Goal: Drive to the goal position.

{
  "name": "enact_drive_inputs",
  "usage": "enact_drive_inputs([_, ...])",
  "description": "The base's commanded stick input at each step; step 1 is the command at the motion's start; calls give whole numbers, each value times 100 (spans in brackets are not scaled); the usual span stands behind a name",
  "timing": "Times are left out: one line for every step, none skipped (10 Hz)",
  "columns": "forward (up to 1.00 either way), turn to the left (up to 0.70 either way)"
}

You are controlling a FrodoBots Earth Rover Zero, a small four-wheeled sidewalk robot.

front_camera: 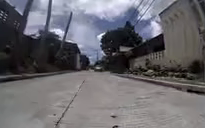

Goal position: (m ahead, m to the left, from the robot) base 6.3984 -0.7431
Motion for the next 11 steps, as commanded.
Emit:
enact_drive_inputs([70,0])
enact_drive_inputs([70,0])
enact_drive_inputs([70,0])
enact_drive_inputs([70,0])
enact_drive_inputs([70,0])
enact_drive_inputs([70,0])
enact_drive_inputs([70,0])
enact_drive_inputs([70,0])
enact_drive_inputs([70,0])
enact_drive_inputs([70,0])
enact_drive_inputs([70,0])
